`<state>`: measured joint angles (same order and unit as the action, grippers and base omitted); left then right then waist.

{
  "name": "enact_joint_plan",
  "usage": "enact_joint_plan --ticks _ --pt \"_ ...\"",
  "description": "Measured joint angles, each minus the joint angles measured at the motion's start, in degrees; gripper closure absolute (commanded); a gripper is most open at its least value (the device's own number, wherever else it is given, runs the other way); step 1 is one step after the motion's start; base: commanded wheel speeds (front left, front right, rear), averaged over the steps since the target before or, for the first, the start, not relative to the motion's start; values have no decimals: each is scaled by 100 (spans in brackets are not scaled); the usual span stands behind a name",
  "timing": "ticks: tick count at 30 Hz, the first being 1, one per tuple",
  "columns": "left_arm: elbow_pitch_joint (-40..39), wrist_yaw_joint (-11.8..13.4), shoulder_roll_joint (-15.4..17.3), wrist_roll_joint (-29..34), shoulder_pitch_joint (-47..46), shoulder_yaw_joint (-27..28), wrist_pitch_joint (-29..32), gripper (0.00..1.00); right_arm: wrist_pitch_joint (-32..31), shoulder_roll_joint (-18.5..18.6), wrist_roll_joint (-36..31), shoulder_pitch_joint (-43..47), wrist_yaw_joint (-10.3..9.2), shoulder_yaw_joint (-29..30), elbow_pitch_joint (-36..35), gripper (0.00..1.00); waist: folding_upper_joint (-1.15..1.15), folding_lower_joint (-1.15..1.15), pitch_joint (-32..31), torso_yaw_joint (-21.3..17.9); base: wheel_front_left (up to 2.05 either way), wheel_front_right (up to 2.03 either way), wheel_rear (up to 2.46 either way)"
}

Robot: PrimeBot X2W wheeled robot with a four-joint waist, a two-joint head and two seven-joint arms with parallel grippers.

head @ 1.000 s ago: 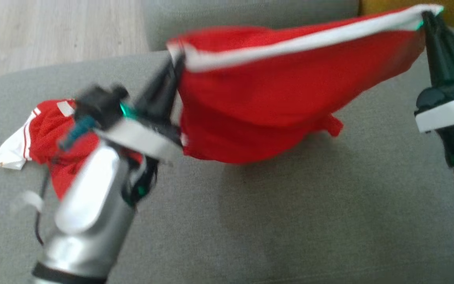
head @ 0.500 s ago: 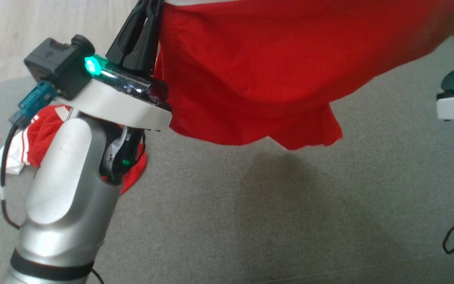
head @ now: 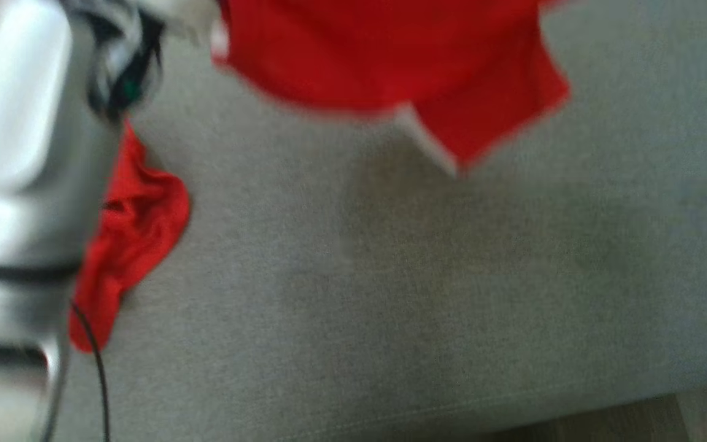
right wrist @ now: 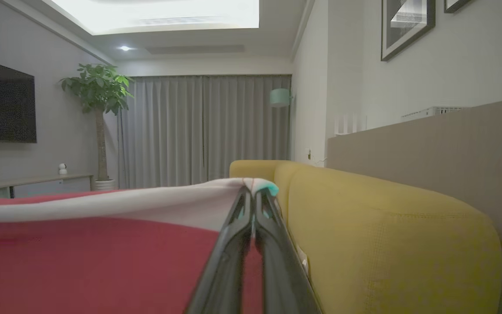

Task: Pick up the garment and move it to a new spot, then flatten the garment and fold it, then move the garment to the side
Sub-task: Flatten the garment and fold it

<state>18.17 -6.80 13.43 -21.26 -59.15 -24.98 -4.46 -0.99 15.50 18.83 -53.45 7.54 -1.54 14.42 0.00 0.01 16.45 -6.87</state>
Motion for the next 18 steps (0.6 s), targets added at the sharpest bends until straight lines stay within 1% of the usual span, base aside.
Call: enact_joint_plan --ticks 3,5,7,9,12,15,18 --pt "756 -32 -29 1 -922 -27 -242 100 430 121 -227 -1093 0 -278 914 100 0 1 379 -81 0 0 0" --pt "1213 -35 -92 2 -1528 8 -543 100 800 177 -403 -1771 0 -334 1486 100 0 1 608 -132 0 0 0" --pt "1592 -36 -188 21 -2023 36 -782 100 1187 169 -586 -2283 0 -300 1979 100 0 1 789 -180 0 0 0" --pt "1883 -78 -318 49 -2315 110 -936 100 1384 136 -665 -2584 0 -243 2405 100 0 1 914 -225 0 0 0" --pt "2246 -78 -500 49 -2315 110 -992 100 1512 101 -725 -2583 0 -302 2952 100 0 1 986 -259 0 0 0" --pt "2394 -78 -636 49 -1940 42 -1025 100 1524 89 -687 -2270 0 -633 3404 100 0 -1 970 -239 0 0 0" --pt "2371 -78 -665 49 -1313 -75 -1025 100 1534 92 -470 -1756 0 -1112 3796 100 0 0 932 -214 0 0 0"
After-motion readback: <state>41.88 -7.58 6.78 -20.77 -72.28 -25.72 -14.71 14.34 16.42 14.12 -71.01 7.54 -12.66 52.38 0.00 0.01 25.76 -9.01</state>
